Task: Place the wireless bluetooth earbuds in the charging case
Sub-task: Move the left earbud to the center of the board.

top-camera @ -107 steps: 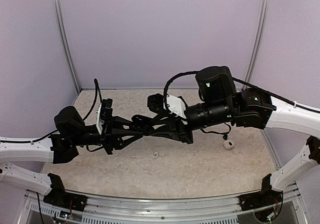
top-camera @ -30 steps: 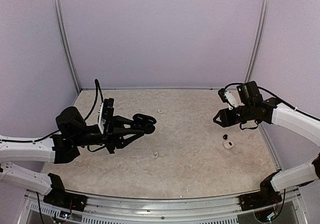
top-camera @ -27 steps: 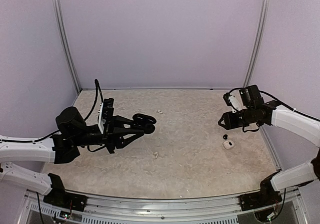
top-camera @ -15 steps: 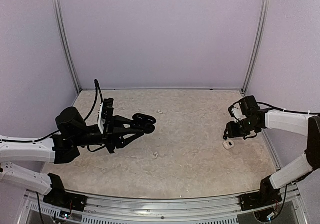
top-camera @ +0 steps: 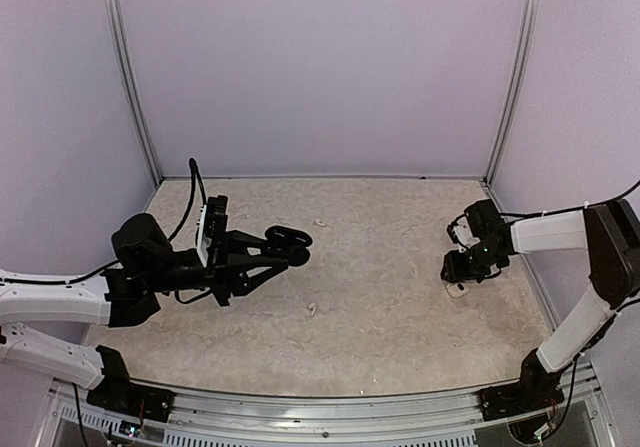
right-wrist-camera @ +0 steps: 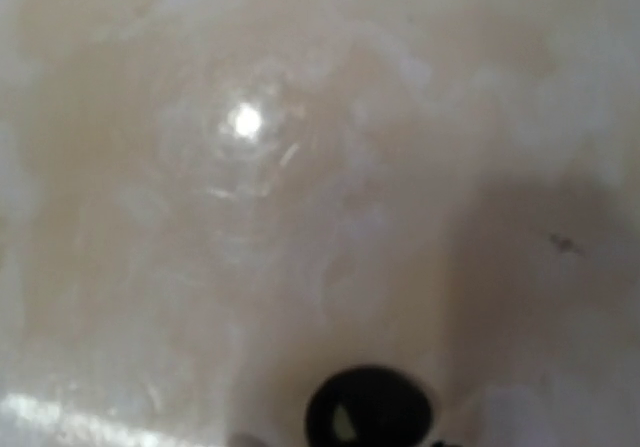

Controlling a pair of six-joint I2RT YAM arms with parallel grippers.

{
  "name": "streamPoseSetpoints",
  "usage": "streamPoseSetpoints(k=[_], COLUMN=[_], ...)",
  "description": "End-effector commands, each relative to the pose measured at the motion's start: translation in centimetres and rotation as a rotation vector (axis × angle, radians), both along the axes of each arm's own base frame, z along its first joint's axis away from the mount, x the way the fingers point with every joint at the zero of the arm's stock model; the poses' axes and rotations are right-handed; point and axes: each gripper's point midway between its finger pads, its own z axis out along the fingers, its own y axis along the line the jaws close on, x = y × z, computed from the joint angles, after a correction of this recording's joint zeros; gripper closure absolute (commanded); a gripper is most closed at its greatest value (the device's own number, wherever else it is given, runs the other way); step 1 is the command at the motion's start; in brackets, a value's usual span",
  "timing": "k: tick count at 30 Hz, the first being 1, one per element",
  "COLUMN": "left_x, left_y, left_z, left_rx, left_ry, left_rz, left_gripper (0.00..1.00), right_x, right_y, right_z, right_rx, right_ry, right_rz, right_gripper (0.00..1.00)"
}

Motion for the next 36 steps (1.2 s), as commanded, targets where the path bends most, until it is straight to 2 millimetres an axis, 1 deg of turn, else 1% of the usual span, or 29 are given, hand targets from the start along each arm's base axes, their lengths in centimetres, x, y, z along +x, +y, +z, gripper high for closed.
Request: streamPoseSetpoints(k=[1, 3, 5, 11, 13, 15, 17, 20, 25, 27, 31, 34, 36], left_x=[0.3, 0.3, 0.4, 0.4, 0.4, 0.4, 0.4, 0.3, 0.4, 0.4, 0.4, 0.4, 0.4], left_y=[0.5, 0.5, 0.6, 0.8, 0.9, 1.0, 1.0, 1.1, 1.1, 1.3, 1.5, 1.7, 1.8], left_z=[0.3, 0.3, 0.3, 0.4, 0.4, 0.3, 0.4, 0.5, 0.6, 0.8, 1.1, 1.3, 1.4], left_rx=[-0.017, -0.016, -0.015, -0.017, -0.015, -0.015, -0.017, -0.02, -0.027, -0.033, -0.039, -0.041, -0.042], left_ry=[-0.017, -0.016, -0.017, -0.022, -0.022, -0.021, -0.02, -0.02, -0.013, -0.012, -0.011, -0.012, -0.012], left_rz=[0.029, 0.032, 0.033, 0.043, 0.047, 0.05, 0.051, 0.051, 0.053, 0.059, 0.068, 0.074, 0.077], left_gripper=[1.0, 1.0, 1.0, 1.0, 1.0, 1.0, 1.0, 1.0, 1.0, 1.0, 1.0, 1.0, 1.0], right_x=[2.0, 2.3, 2.5, 3.1, 3.1, 3.1, 3.0, 2.8, 1.3, 0.6, -0.1, -0.5, -0.3], right_y=[-0.5, -0.5, -0.5, 0.1, 0.4, 1.1, 2.6, 5.6, 12.7, 15.0, 17.9, 19.5, 19.9], right_z=[0.2, 0.0, -0.2, -0.8, -0.9, -0.5, 0.1, 1.4, 3.3, 3.3, 2.3, 1.3, 0.8], right_rx=[-0.022, -0.028, -0.034, -0.027, -0.016, 0.012, 0.049, 0.074, 0.123, 0.097, 0.009, -0.094, -0.169], right_ry=[-0.039, -0.037, -0.034, -0.017, -0.013, -0.025, -0.039, -0.074, -0.115, -0.129, -0.144, -0.166, -0.19], right_rz=[-0.011, -0.01, -0.006, 0.026, 0.043, 0.074, 0.132, 0.252, 0.477, 0.565, 0.645, 0.695, 0.701], right_gripper=[0.53, 0.54, 0.56, 0.74, 0.78, 0.81, 0.82, 0.83, 0.83, 0.83, 0.83, 0.84, 0.84])
